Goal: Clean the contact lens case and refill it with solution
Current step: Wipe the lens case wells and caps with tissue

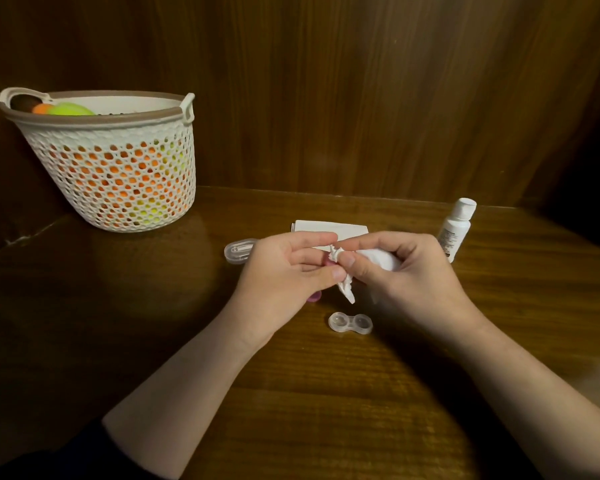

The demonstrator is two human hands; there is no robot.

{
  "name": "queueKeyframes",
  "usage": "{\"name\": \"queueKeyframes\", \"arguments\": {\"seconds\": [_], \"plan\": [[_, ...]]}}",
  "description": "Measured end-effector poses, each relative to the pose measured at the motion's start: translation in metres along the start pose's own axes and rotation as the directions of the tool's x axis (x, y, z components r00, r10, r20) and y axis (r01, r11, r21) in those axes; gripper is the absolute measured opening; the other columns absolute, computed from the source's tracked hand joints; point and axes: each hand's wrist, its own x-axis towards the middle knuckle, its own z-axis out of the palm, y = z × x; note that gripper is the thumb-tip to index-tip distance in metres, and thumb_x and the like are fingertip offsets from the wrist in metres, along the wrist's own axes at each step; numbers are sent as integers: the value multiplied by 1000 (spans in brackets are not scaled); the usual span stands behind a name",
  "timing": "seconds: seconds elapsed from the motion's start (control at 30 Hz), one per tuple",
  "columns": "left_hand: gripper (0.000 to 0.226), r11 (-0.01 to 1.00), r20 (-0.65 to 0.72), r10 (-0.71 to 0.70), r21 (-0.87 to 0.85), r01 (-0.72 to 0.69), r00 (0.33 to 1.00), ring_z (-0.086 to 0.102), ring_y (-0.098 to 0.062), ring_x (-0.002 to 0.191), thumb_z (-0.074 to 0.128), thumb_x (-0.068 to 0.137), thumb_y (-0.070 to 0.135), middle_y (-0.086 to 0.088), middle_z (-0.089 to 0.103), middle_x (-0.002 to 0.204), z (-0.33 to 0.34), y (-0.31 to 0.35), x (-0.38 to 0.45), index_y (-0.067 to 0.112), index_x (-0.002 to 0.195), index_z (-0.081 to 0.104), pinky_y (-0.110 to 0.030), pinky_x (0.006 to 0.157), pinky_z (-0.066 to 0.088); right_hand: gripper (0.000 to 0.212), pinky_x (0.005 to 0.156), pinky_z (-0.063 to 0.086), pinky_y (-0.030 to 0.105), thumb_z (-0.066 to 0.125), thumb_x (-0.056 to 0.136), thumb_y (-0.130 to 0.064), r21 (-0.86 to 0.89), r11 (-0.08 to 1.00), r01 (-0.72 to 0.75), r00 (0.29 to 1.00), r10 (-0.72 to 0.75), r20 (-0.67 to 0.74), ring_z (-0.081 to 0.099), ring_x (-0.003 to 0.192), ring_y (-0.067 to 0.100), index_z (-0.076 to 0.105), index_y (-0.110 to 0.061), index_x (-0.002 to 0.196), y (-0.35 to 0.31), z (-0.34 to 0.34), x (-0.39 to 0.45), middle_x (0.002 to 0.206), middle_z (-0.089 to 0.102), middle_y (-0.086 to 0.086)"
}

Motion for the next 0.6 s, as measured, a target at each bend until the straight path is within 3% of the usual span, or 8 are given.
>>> {"name": "queueKeyframes", "arguments": {"seconds": [0.1, 0.23, 0.3, 0.4, 0.47, 0.6], "plan": [[52, 999, 16, 21, 29, -22, 1000, 80, -10, 100, 82, 93, 13, 7, 83, 110, 1, 3, -2, 28, 140, 67, -35, 79, 67, 10, 77, 63, 27, 84, 90, -32, -105, 994, -4, 999, -1, -45, 78, 89, 3, 85, -36, 98, 2, -2, 2, 96, 83, -19], [44, 999, -10, -5, -31, 5, 1000, 81, -9, 97, 71, 101, 10, 8, 84, 103, 2, 7, -3, 26, 141, 66, -40, 87, 66, 15, 87, 64, 41, 84, 86, -36, -73, 997, -29, 995, 23, -92, 78, 92, 6, 86, -31, 100, -1, 2, 2, 97, 83, -17], [43, 999, -26, -23, -49, 22, 999, 81, -9, 96, 69, 101, 7, 6, 84, 106, 1, 7, -3, 27, 140, 67, -38, 86, 67, 18, 90, 63, 42, 82, 85, -38, -70, 997, -24, 999, 20, -46, 78, 96, 7, 86, -31, 101, -5, 3, 0, 99, 83, -17], [43, 994, -38, -55, -97, 51, 998, 81, -8, 98, 67, 102, 2, 3, 80, 123, -1, 5, -2, 27, 137, 70, -29, 81, 66, 17, 97, 61, 38, 85, 84, -30, -87, 996, -8, 999, 12, 39, 76, 104, 2, 87, -30, 102, -7, 5, -1, 105, 82, -19], [41, 982, -17, -83, -174, 78, 996, 80, -12, 103, 67, 102, 1, 1, 79, 126, -2, 5, -1, 25, 135, 71, -31, 85, 65, 15, 99, 59, 32, 87, 85, -25, -99, 995, 3, 1000, 0, 29, 75, 105, -2, 87, -28, 100, -8, 4, 0, 106, 82, -21], [31, 973, 1, -80, -217, 79, 997, 80, -15, 105, 68, 102, 7, 4, 81, 119, -2, 5, 0, 21, 129, 76, -47, 98, 63, 13, 80, 58, 14, 85, 89, -18, -80, 997, 19, 999, -22, -38, 76, 92, -5, 84, -30, 94, -9, 1, 0, 97, 82, -24]]}}
